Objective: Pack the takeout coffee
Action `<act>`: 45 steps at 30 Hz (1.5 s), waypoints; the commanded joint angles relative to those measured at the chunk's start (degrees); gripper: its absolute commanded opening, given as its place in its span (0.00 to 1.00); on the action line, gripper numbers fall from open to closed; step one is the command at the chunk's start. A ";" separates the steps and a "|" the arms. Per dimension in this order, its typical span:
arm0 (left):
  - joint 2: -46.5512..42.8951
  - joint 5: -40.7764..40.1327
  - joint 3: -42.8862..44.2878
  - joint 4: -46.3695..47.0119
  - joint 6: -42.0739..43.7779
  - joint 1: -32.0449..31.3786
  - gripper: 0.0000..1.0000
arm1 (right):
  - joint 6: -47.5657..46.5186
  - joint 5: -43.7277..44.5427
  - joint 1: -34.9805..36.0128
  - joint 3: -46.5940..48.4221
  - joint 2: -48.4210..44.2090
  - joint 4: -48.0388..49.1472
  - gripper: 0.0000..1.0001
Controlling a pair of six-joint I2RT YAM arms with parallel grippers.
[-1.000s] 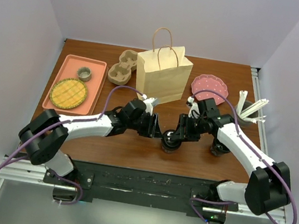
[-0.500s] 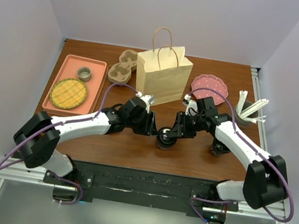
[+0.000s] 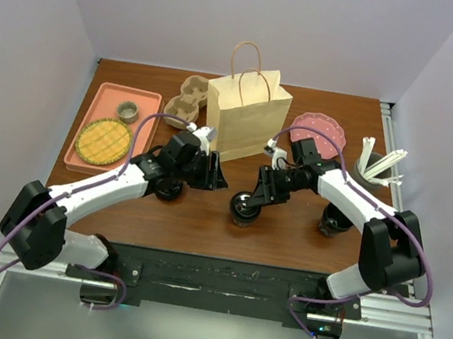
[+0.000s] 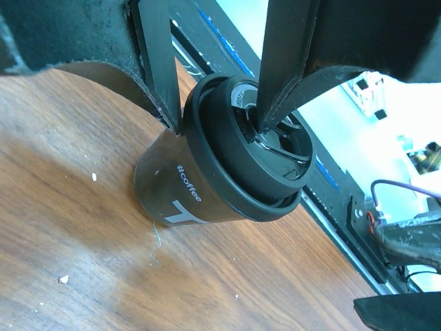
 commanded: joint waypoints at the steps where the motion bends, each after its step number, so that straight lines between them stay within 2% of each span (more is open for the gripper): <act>1: 0.99 8.28 -1.26 5.19 5.76 0.25 0.52 | -4.68 6.55 0.49 -0.68 2.67 -2.89 0.48; 7: 3.99 11.88 -1.35 7.65 8.22 0.07 0.49 | -4.77 5.32 0.84 -0.42 3.20 -2.10 0.47; 19: 9.35 12.50 -1.27 8.80 9.99 -0.37 0.46 | -5.47 5.50 1.54 -0.94 2.76 -1.31 0.44; 30: 11.28 -0.67 -1.53 -2.88 6.65 -0.54 0.43 | -4.94 6.99 1.72 -4.10 4.78 1.85 0.43; 39: 12.87 -4.20 -6.00 -3.60 1.56 -5.11 0.40 | -4.59 8.05 1.72 -4.37 6.36 3.35 0.41; 45: 8.32 -4.46 -3.83 -4.37 -1.35 -6.61 0.43 | -4.07 7.08 1.80 -4.46 5.66 5.20 0.40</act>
